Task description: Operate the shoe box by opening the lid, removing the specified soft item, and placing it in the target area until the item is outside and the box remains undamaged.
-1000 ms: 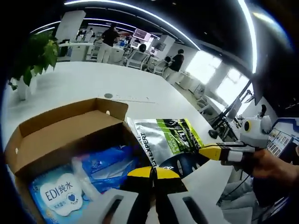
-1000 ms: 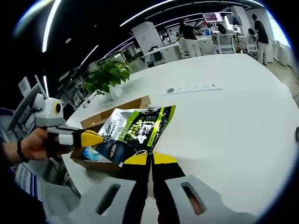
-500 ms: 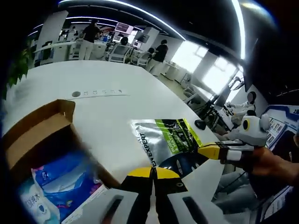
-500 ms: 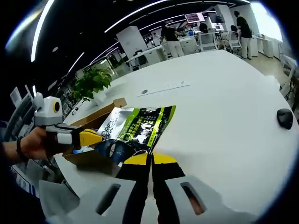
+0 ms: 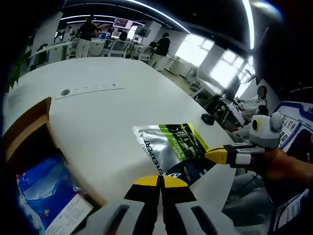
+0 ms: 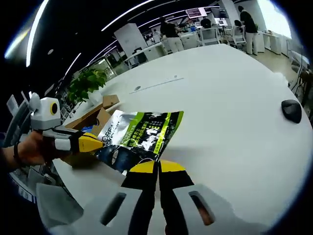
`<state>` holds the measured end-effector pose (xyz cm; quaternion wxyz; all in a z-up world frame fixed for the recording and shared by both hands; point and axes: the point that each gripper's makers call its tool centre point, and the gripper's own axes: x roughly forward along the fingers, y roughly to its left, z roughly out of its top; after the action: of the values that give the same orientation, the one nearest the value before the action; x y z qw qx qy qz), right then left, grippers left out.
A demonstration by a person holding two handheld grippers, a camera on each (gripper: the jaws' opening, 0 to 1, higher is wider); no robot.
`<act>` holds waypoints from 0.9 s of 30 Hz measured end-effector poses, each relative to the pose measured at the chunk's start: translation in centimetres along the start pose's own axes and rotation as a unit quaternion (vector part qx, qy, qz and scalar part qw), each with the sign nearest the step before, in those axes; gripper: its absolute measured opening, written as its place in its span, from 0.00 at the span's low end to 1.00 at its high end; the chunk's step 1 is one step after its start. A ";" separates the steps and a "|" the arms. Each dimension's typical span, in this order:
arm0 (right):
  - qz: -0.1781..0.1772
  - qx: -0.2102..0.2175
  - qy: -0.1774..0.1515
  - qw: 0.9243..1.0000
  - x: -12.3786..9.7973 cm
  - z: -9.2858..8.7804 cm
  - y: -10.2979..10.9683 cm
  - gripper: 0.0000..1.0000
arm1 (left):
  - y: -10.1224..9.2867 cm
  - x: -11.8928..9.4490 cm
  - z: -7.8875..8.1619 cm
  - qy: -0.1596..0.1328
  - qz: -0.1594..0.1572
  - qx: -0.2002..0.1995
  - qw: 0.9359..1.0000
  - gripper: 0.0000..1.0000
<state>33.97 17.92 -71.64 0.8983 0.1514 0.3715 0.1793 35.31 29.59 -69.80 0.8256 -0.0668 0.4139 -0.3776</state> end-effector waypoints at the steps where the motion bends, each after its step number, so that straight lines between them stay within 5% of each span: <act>1: 0.000 0.001 0.003 1.000 0.1 -0.2 -0.1 0.00 | 0.1 0.2 -0.2 0.002 0.001 -0.001 1.000 0.00; 27: 0.012 0.009 0.048 0.999 2.6 -3.5 -1.3 0.00 | 1.4 2.5 -4.3 0.041 0.025 -0.021 0.999 0.00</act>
<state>33.42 18.36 -76.17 0.8757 0.1552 0.4141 0.1939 33.91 29.73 -74.79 0.8158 -0.0579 0.4566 -0.3502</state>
